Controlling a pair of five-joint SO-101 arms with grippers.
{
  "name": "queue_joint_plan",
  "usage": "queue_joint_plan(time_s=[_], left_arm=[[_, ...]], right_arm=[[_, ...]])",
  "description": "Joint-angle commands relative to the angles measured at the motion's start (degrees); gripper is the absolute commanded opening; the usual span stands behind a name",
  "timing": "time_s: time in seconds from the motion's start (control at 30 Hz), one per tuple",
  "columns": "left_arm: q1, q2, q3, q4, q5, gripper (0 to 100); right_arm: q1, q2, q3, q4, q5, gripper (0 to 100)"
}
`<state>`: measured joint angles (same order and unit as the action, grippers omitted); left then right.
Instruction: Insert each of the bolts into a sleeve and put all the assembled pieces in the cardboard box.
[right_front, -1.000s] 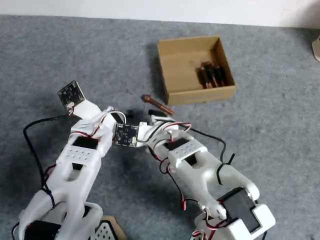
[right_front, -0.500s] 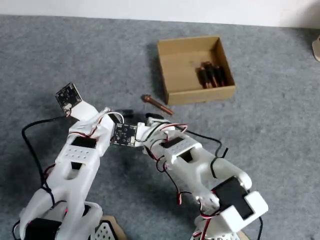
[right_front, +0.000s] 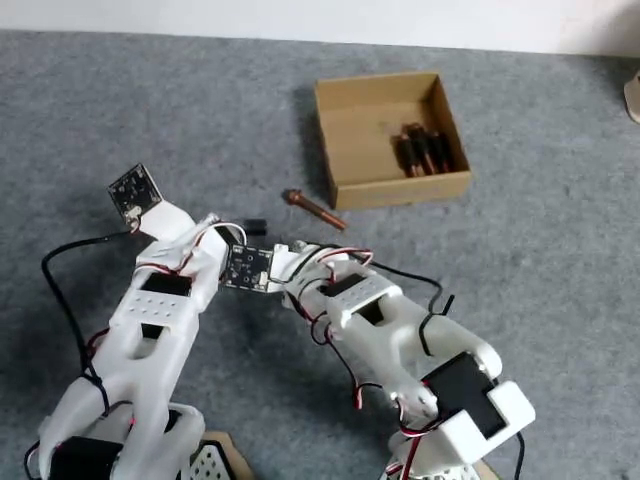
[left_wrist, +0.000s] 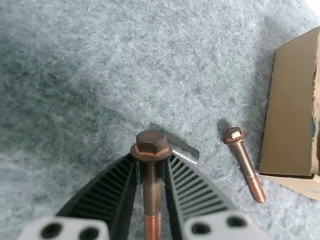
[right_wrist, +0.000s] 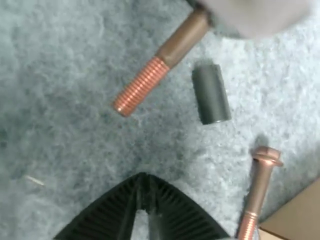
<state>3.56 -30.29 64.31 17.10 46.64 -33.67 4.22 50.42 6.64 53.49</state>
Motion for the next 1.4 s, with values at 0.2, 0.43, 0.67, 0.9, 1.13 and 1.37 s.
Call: queue_joint_plan(time_s=[0.2, 0.43, 0.67, 0.9, 1.13, 1.37], left_arm=[[0.22, -2.33, -1.1, -0.88, -0.44, 0], [0.22, -2.24, -1.01, -0.88, -0.35, 0], [0.22, -2.24, -1.01, -0.88, -0.35, 0], [0.22, -2.24, -0.92, -0.88, -0.35, 0], [-0.04, -2.15, 0.31, -0.88, -1.41, 0], [-0.31, -2.15, 3.82, -5.8, -17.05, 0]], right_arm=[[6.73, -14.64, -1.01, 0.04, -15.47, 0.5], [11.38, -31.69, 5.23, 0.13, -21.98, 0.5], [13.76, -40.66, 13.14, 0.13, -26.55, 0.5], [14.11, -39.43, 15.34, 0.22, -21.54, 15.6], [13.85, -29.41, 14.99, 0.22, -17.32, 9.9], [11.65, -22.64, 12.0, 0.48, -14.15, 8.1]])
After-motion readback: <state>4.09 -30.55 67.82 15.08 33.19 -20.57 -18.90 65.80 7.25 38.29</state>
